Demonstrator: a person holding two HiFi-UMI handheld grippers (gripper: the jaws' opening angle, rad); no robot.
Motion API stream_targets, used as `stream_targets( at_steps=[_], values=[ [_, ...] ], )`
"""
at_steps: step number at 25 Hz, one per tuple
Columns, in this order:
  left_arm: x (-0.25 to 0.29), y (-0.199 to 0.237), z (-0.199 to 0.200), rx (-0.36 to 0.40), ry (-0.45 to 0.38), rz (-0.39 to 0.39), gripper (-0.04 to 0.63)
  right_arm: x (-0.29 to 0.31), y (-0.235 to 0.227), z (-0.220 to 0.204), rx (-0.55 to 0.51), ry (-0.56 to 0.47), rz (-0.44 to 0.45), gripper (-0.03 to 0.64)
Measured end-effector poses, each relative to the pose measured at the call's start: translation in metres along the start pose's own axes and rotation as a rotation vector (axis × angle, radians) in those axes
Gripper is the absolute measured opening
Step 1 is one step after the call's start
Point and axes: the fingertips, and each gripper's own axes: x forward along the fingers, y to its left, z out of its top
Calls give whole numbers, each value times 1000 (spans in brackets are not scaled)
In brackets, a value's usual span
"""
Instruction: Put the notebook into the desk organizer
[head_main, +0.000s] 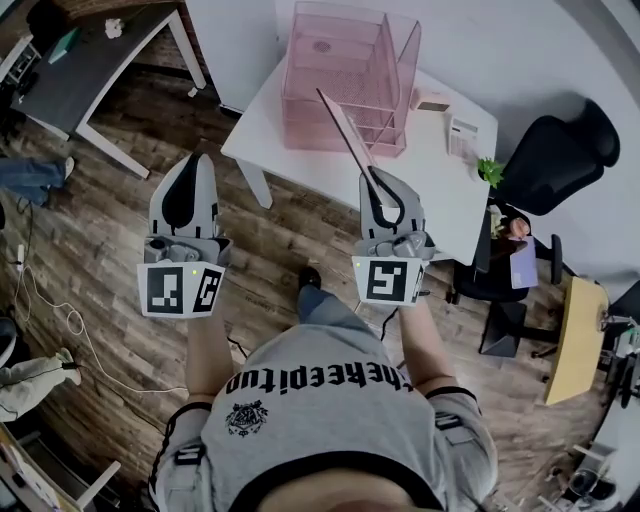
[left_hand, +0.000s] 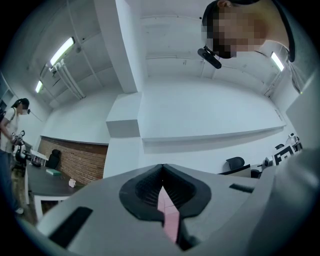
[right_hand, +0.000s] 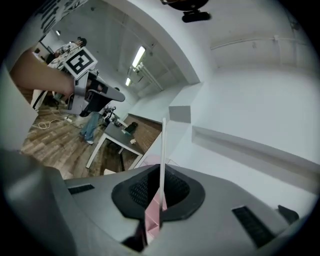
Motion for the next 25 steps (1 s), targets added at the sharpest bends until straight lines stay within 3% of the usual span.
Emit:
stream_targets(
  at_steps=[11,18,25],
  values=[
    [18,6,-27,-19,43,15,3,25,50,-56,-208,81,159,8],
    [21,9,-35,-26,56,33,3,44,68,-93,-342,134,209,8],
    [18,18,-38,-17,69,65,3,70,74,-124,-492,182,205,8]
  ],
)
